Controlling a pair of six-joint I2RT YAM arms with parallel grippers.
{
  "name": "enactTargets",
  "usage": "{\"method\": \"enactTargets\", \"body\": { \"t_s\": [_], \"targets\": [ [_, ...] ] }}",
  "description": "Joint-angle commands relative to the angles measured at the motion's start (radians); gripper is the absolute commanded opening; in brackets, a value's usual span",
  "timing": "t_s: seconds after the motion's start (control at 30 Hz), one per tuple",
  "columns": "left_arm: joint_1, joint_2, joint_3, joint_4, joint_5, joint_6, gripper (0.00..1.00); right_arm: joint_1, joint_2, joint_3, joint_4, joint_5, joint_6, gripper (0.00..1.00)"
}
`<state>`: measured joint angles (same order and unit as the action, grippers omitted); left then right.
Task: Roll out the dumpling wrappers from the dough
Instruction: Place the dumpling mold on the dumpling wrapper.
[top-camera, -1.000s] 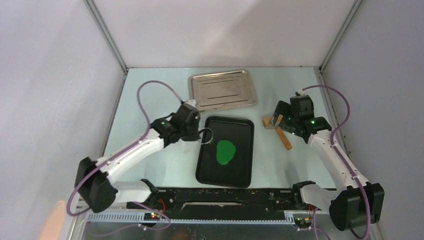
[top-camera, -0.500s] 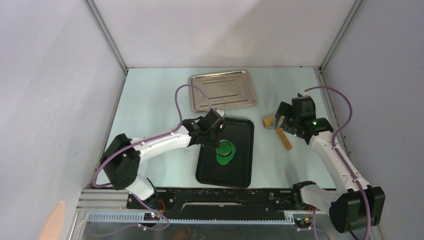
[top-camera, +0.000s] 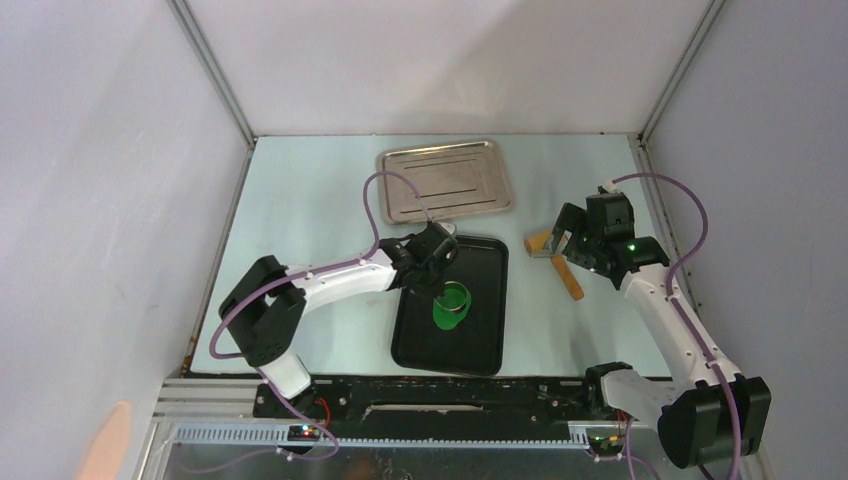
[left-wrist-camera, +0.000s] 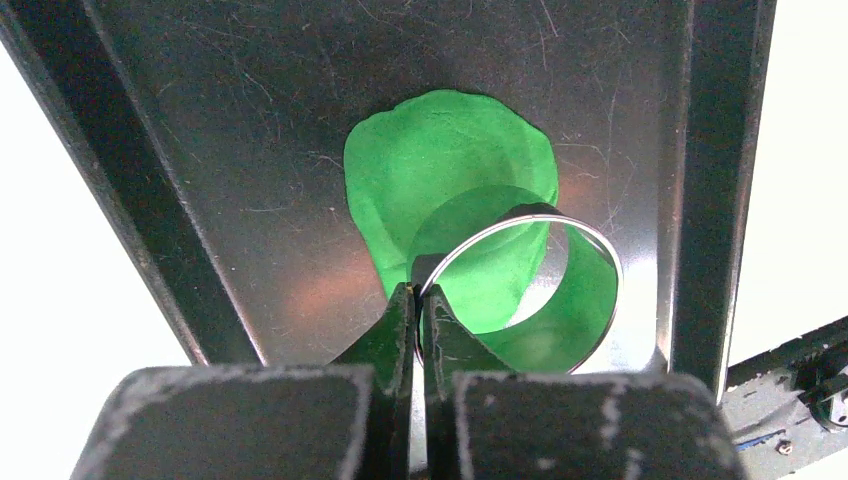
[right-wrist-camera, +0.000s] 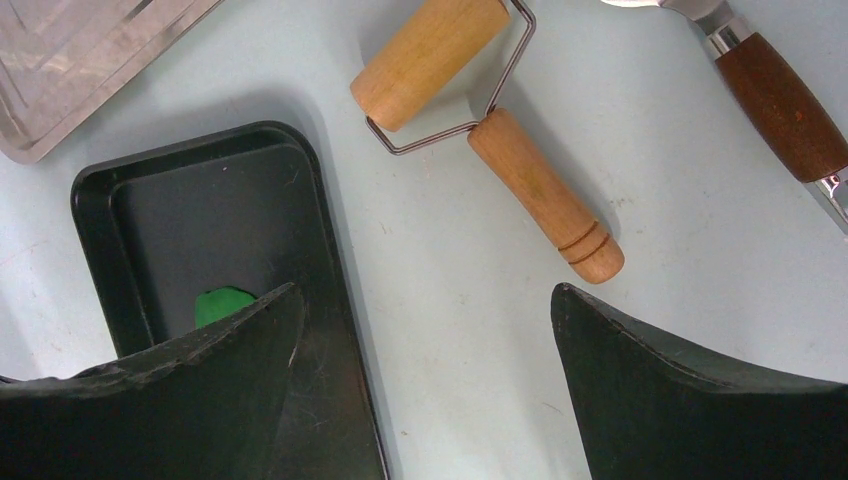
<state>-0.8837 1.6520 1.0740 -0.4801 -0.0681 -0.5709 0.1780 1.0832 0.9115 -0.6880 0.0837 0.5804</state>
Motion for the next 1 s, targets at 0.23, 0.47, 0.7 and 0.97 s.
{"method": "enactTargets", "body": {
  "t_s": [0.23, 0.47, 0.7, 0.97],
  "targets": [
    [-0.002, 0.024, 0.032, 0.04, -0.022, 0.018, 0.0, -0.008, -0.022, 0.008, -0.009, 0.013, 0.014, 0.95],
    [-0.002, 0.041, 0.032, 0.046, -0.024, 0.02, 0.0, -0.011, -0.02, 0.008, -0.006, 0.013, 0.015, 0.95],
    [-0.002, 0.047, 0.035, 0.042, -0.039, 0.021, 0.0, -0.014, -0.019, 0.007, -0.011, 0.012, 0.019, 0.95],
    [-0.002, 0.066, 0.049, 0.024, -0.048, 0.022, 0.0, -0.016, -0.025, 0.008, -0.013, 0.008, 0.019, 0.95]
  ]
}}
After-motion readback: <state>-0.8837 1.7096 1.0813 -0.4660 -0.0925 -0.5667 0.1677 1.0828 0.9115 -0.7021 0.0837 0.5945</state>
